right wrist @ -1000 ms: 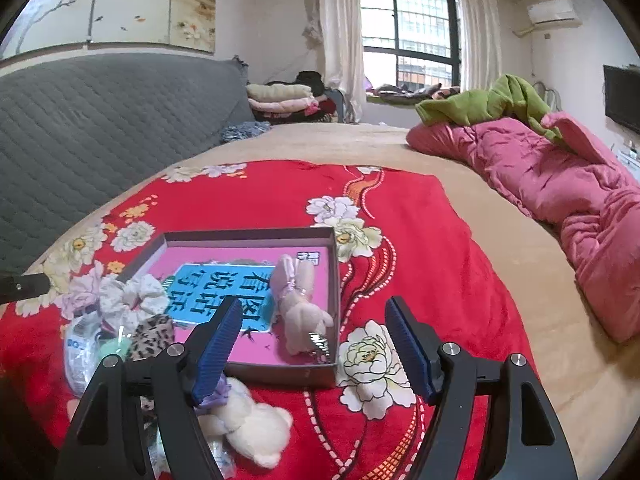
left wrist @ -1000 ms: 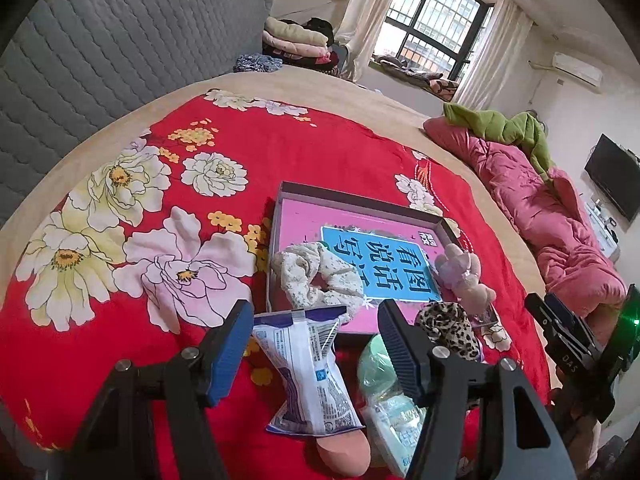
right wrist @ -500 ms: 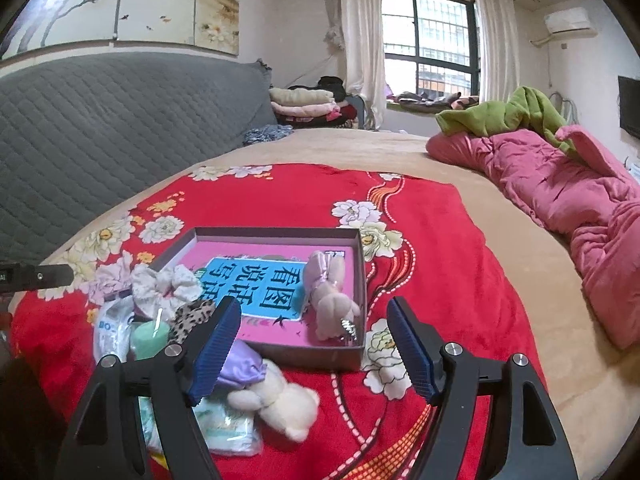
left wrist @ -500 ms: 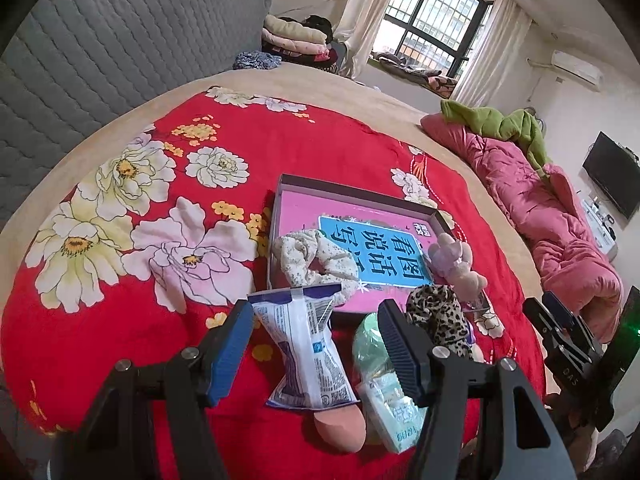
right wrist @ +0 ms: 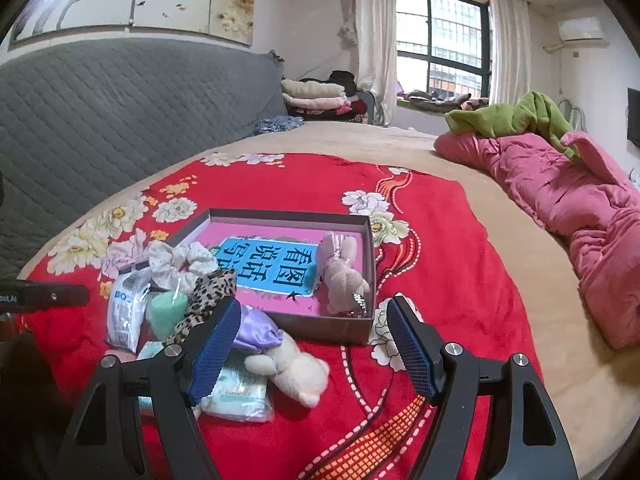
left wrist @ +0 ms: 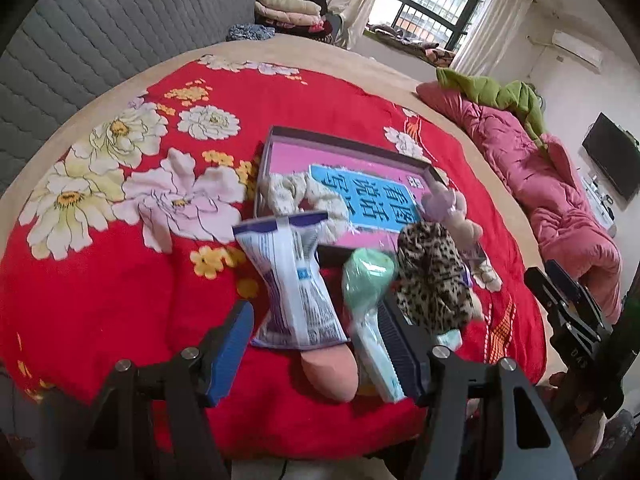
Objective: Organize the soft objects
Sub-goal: 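Withdraw both open tools from the box back toward the pile, then grasp the white teddy bear with purple bow with the right tool, then lift the teddy bear toward the box with the right tool while the left tool grasps the pink sponge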
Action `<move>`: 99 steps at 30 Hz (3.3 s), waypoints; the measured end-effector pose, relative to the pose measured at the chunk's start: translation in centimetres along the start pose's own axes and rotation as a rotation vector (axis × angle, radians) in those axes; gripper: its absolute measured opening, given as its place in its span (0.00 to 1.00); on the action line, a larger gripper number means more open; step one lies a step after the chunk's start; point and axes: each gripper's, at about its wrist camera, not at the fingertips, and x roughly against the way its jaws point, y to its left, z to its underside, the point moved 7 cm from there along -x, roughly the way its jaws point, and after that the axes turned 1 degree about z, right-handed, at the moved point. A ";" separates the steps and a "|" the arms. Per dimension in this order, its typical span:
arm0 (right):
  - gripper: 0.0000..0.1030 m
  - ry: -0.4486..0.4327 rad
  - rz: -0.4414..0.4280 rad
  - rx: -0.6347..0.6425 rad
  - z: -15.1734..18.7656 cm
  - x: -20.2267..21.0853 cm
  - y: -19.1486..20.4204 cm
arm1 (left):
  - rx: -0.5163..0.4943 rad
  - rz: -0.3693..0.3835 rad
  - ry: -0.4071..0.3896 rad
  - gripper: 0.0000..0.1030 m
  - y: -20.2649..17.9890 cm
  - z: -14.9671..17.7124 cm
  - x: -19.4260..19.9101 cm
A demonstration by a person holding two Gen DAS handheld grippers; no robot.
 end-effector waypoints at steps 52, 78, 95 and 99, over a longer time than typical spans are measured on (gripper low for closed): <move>0.74 0.146 -0.034 0.080 5.3 -2.6 1.7 | 0.051 0.058 0.163 0.46 -1.0 5.4 -4.8; 0.74 0.193 0.015 0.194 6.2 -9.0 1.2 | 0.086 0.061 0.193 0.46 -0.5 5.3 -6.9; 0.44 0.200 -0.095 0.115 6.0 -8.1 0.7 | 0.109 0.057 0.191 0.38 0.1 5.2 -7.5; 0.44 0.204 -0.116 -0.026 6.0 -7.5 -1.5 | 0.096 0.053 0.186 0.37 -0.1 5.3 -7.1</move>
